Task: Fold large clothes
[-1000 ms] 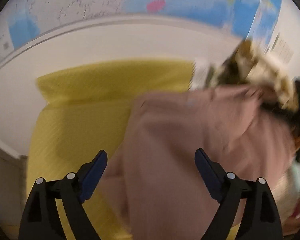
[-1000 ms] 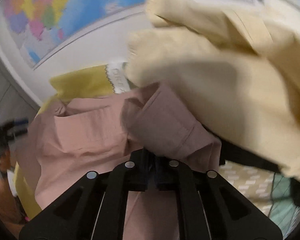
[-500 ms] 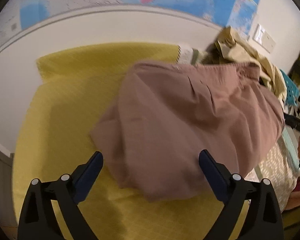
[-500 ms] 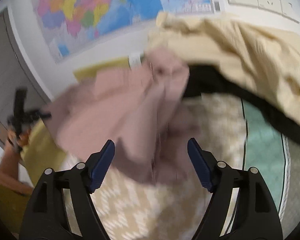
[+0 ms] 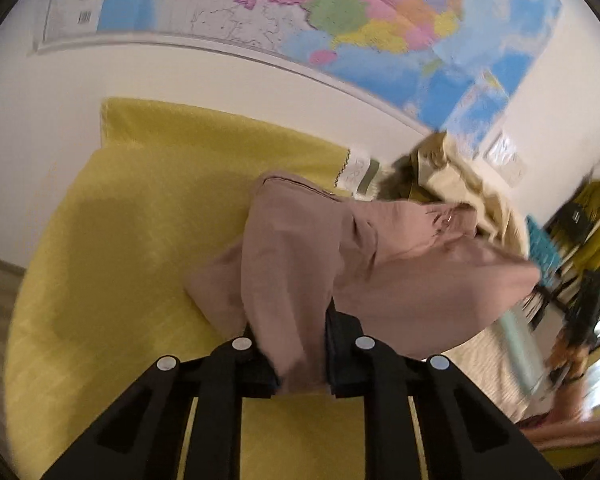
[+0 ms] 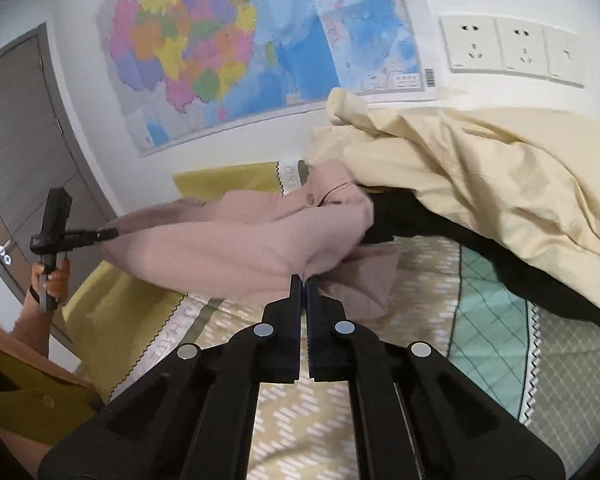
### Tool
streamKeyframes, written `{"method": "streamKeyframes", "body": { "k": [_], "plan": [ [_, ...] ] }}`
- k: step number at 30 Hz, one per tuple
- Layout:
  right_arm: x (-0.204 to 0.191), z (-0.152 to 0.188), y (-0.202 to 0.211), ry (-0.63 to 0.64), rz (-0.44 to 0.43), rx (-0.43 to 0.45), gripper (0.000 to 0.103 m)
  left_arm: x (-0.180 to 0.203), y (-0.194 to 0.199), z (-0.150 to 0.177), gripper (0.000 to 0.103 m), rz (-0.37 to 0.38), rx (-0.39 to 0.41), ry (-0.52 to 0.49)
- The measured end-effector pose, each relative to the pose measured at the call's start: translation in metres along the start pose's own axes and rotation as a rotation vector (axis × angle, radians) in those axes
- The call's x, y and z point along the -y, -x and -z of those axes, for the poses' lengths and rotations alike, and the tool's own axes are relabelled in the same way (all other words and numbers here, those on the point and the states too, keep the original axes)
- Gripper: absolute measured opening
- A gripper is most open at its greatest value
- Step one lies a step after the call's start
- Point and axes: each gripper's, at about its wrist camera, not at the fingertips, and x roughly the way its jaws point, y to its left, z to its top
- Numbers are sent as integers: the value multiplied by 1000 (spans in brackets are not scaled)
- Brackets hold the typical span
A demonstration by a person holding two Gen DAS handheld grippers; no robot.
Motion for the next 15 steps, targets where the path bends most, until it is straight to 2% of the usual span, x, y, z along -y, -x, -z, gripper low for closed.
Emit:
{"method": "streamKeyframes", "body": {
  "k": [2, 3, 4, 5, 6, 7, 8, 9, 10, 11, 13, 15],
  "plan": [
    [12, 12, -18, -31, 40, -87, 2, 3, -22, 20, 15, -44, -91, -27],
    [20, 24, -35, -50, 45, -170, 3, 1, -30, 25, 15, -69, -125, -24],
    [25, 33, -44, -73, 57, -215, 3, -5, -39, 31, 21, -83, -153, -6],
    [30, 40, -51, -94, 73, -244, 5, -8, -38, 32, 33, -83, -148, 4],
    [31, 39, -51, -95, 80, -246, 13, -10, -33, 30, 40, -98, -126, 12],
    [33, 36, -49, -98, 95, -243, 20, -10, -22, 26, 55, -127, -83, 12],
    [34, 33, -43, -109, 115, -225, 37, -9, -12, 22, 64, -127, -50, 5],
    [35, 25, -31, -116, 134, -181, 47, -5, -2, 17, 65, -117, -18, -16],
    [33, 17, -21, -106, 150, -139, 49, 3, 8, 11, 71, -126, 20, -59],
    [32, 10, -13, -93, 168, -100, 51, 14, 14, 4, 85, -154, 49, -110],
    [25, -7, -9, -59, 154, -54, 54, 32, 8, -10, 89, -180, 61, -183],
    [11, -23, -29, -11, 143, -50, 60, 47, -14, -24, 89, -191, 32, -228]
  ]
}}
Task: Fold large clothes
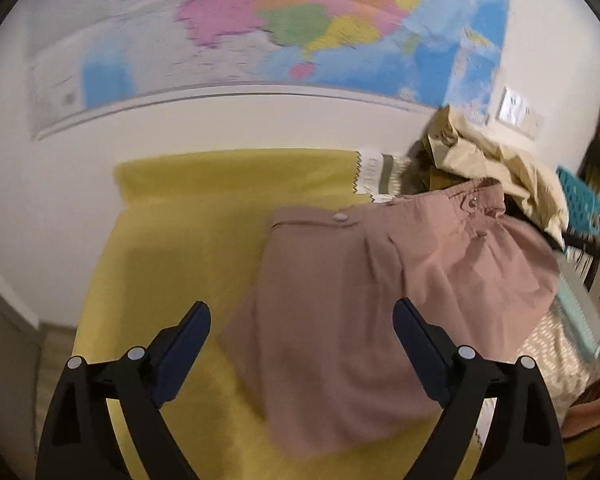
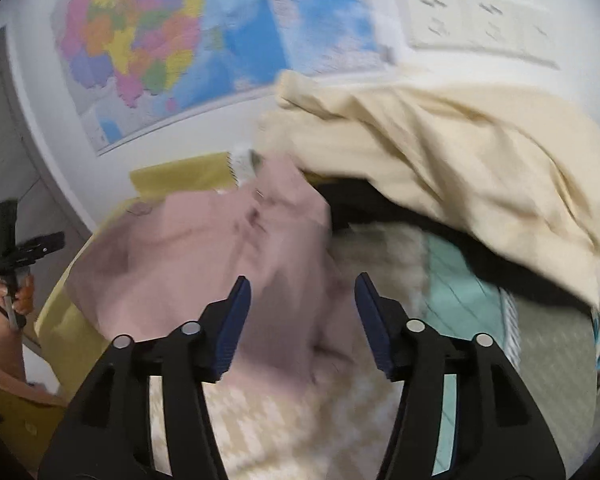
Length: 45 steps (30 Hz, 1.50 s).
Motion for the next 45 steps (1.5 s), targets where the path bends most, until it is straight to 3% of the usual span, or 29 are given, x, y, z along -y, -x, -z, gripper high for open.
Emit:
{"method": "streamKeyframes", "body": {
  "k": [3, 7, 10, 12, 15, 17, 19, 21, 22, 25, 27, 30, 37, 41, 45],
  "plan": [
    [-27, -21, -48, 74, -2, -54, 67, 2, -35, -12, 89, -47, -60, -30],
    [-51, -36, -114, 128, 3, -158, 62, -9, -96, -12, 70, -91, -217, 12],
    [-60, -43, -154, 165, 47, -220, 37, -17, -107, -10, 52, -54, -236, 36],
    [-58, -47, -169, 160, 42, -247, 7, -20, -100, -13, 41, -46, -210, 50],
    [-58, -61, -165, 135, 2, -210, 3, -28, -89, -18, 29, -34, -179, 92],
    [-62, -69, -157, 132, -1, -152, 3, -34, -80, -23, 33, -42, -141, 130],
    [-60, -71, -164, 106, -1, -164, 6, -36, -81, -25, 44, -75, -147, 123],
    [-53, -62, -184, 106, 3, -266, 15, -36, -88, -22, 47, -80, -173, 105],
    [-49, -59, -184, 92, 4, -270, 17, -37, -88, -22, 48, -70, -172, 111],
    [-41, -57, -160, 48, -38, -210, 29, -43, -75, -15, 60, -42, -139, 141],
    [-36, -54, -134, 35, -51, -146, 44, -49, -64, -11, 63, -39, -109, 168],
    [-28, -43, -106, 36, -53, -110, 53, -56, -53, -1, 67, -30, -96, 195],
    [-4, -7, -89, -46, -35, -131, 61, -50, -34, 38, 72, 32, -117, 202],
    [9, 11, -66, -113, -65, -98, 76, -42, -23, 56, 79, 125, -104, 205],
    [16, 31, -58, -142, -54, -113, 77, -25, -32, 68, 79, 144, -145, 167]
  ]
}}
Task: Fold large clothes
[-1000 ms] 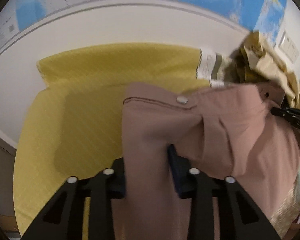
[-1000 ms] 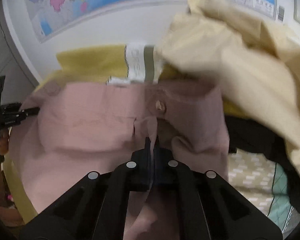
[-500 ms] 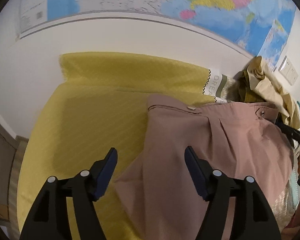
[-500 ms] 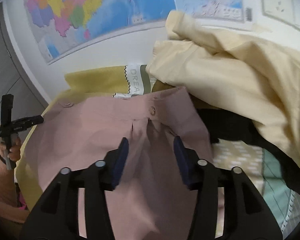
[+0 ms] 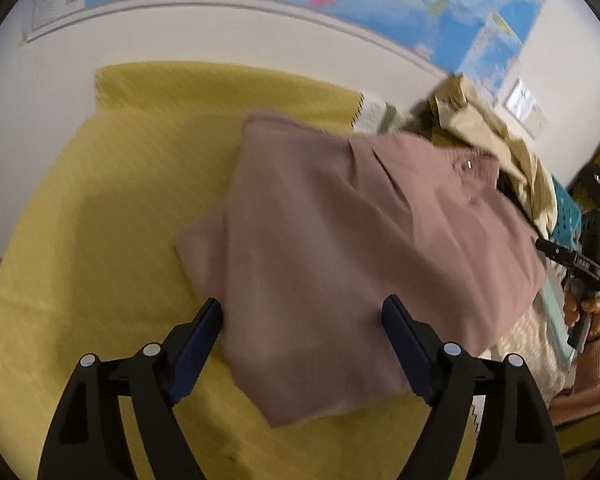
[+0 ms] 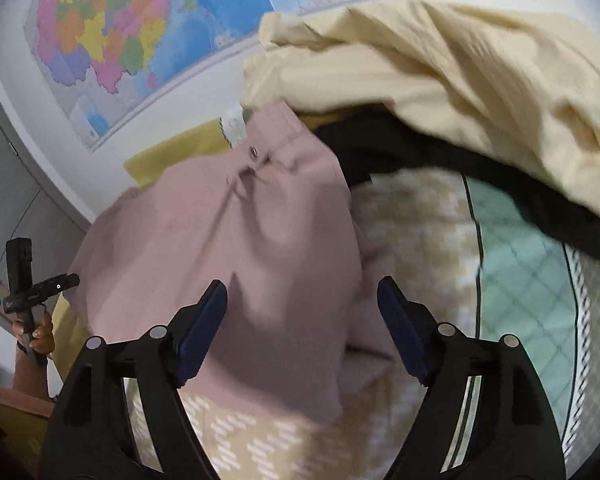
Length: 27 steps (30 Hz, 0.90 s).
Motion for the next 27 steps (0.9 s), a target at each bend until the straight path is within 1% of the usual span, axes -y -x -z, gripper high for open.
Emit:
{"method": "streamKeyframes", "body": {
  "k": [1, 2, 3, 4, 5, 6, 7, 8, 10, 11, 12, 13, 14, 15, 16, 17, 18, 19, 20, 21, 22, 23, 25, 26, 27],
  "plan": [
    [3, 5, -1, -10, 0, -13, 76, 1, -4, 0, 74, -3, -11, 3],
    [6, 9, -4, -27, -15, -28, 64, 2, -7, 1, 66, -4, -14, 4],
    [9, 13, -7, -47, -44, -38, 42, 2, -9, 1, 64, -4, -8, 5],
    [10, 14, -8, -49, -51, -37, 34, 2, -9, -1, 56, -6, -2, 15],
    [10, 14, -7, -45, -55, -29, 20, 1, -8, -2, 45, -2, 0, 27],
    [10, 12, -3, -48, -70, -10, 9, -2, -6, -3, 40, 6, 8, 45],
    [8, 9, 2, -38, -81, 9, 7, -5, -2, -6, 31, -14, 17, 76],
    [6, 8, 5, -33, -79, 21, 6, -6, 1, -7, 26, -26, 19, 86],
    [3, 3, 13, -22, -95, 48, 5, -8, 7, -8, 26, -38, 35, 96],
    [3, 3, 12, -15, -87, 47, 5, -9, 7, -7, 27, -40, 28, 95],
    [4, 4, 5, -24, -72, 27, 5, -9, 3, -6, 31, -50, 13, 98],
    [7, 6, -1, -37, -70, 5, 5, -10, 1, -5, 38, -57, 7, 101],
    [10, 9, -7, -49, -67, -17, 7, -11, 0, -4, 46, -72, 5, 104],
    [12, 11, -10, -58, -63, -26, 11, -12, -1, -2, 49, -93, 5, 114],
    [14, 12, -11, -70, -59, -28, 12, -15, 0, -1, 54, -95, 8, 123],
    [15, 13, -10, -79, -58, -26, 14, -18, 2, 1, 58, -92, 10, 135],
    [17, 13, -5, -92, -59, -12, 19, -20, 5, 2, 60, -89, 12, 152],
    [17, 13, 1, -100, -58, 4, 21, -22, 9, 4, 62, -80, 17, 158],
    [17, 12, 6, -101, -53, 16, 26, -24, 12, 5, 65, -77, 19, 161],
    [16, 12, 14, -100, -42, 37, 36, -26, 17, 7, 66, -82, 22, 173],
    [14, 11, 23, -96, -39, 61, 38, -27, 25, 8, 66, -87, 34, 180],
    [13, 11, 28, -90, -41, 77, 38, -26, 30, 9, 66, -94, 45, 179],
    [1, 10, 41, -45, -74, 119, 38, -22, 44, 12, 68, -117, 69, 165],
    [-7, 10, 44, -14, -81, 131, 39, -20, 47, 13, 69, -125, 71, 156],
    [-18, 10, 43, 31, -86, 133, 41, -17, 48, 15, 69, -136, 66, 143]
  ]
}}
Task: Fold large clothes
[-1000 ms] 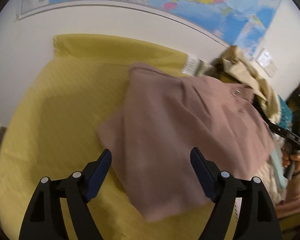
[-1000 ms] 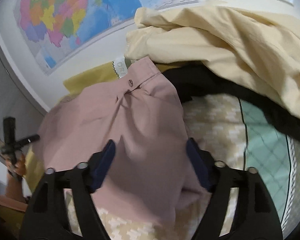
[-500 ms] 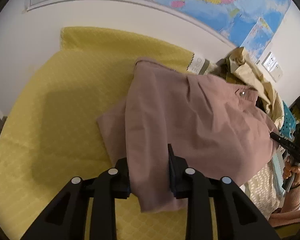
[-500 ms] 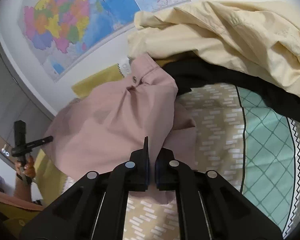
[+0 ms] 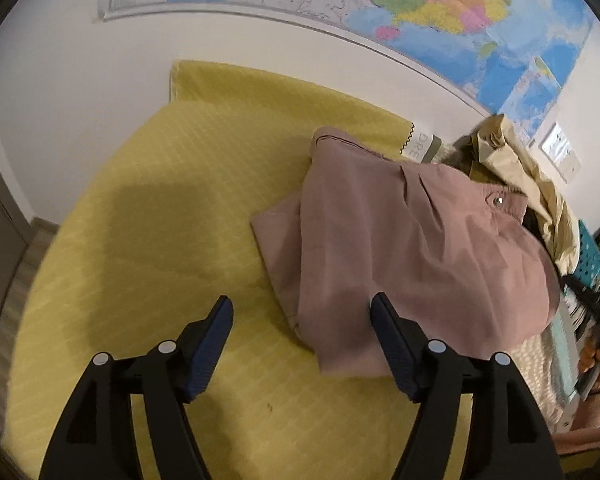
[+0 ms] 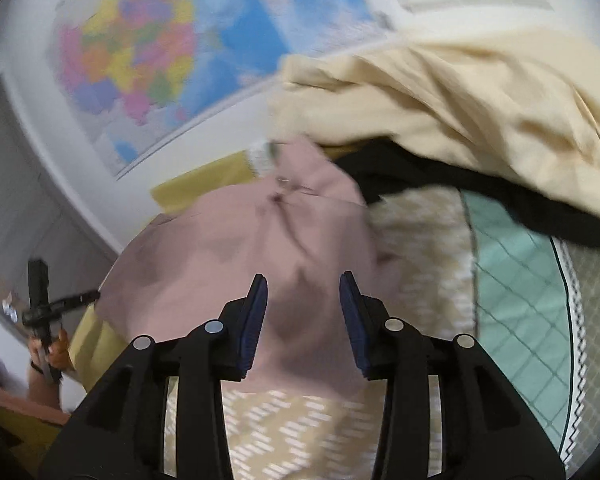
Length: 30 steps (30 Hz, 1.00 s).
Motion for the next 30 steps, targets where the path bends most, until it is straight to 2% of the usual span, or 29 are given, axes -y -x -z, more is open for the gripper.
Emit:
{"method": "streamKeyframes", "body": {
  "k": [2, 4, 6, 7, 8, 10, 13, 15, 17, 19, 20, 21, 22, 25, 30],
  "plan": [
    [-17, 2, -12, 75, -7, -20, 45, 6, -6, 5, 68, -20, -23, -26],
    [-23, 7, -36, 107, -4, -83, 45, 7, -17, 8, 68, -24, -50, -21],
    [-15, 12, -61, 72, 9, -151, 43, 2, -23, 10, 71, -22, -67, 11],
    [-12, 14, -66, 62, 11, -161, 43, -3, -24, 10, 77, -18, -74, 41],
    [-8, 15, -71, 50, 7, -163, 40, -7, -24, 11, 79, -20, -77, 59],
    [-3, 13, -66, 15, -13, -151, 41, -13, -16, 14, 78, 18, -69, 81],
    [-2, 11, -43, 0, -38, -105, 49, -15, 0, 23, 78, 63, -58, 93],
    [-1, 13, -28, -3, -60, -91, 58, -11, 5, 32, 78, 78, -72, 83],
    [3, 18, -15, -28, -74, -80, 63, -4, 3, 44, 78, 149, -108, 101],
    [11, 27, -6, -72, -89, -90, 64, 8, -6, 53, 80, 192, -147, 101],
    [15, 32, -3, -97, -97, -95, 65, 16, -6, 54, 83, 175, -124, 79],
    [19, 38, 0, -130, -111, -104, 66, 20, -7, 54, 83, 190, -119, 70],
    [22, 44, 2, -155, -116, -110, 66, 23, -12, 52, 83, 238, -134, 82],
    [28, 61, 7, -212, -131, -140, 68, 31, -23, 44, 89, 260, -130, 88],
    [31, 73, 2, -280, -146, -166, 71, 39, -44, 27, 96, 341, -115, 142]
  ]
}}
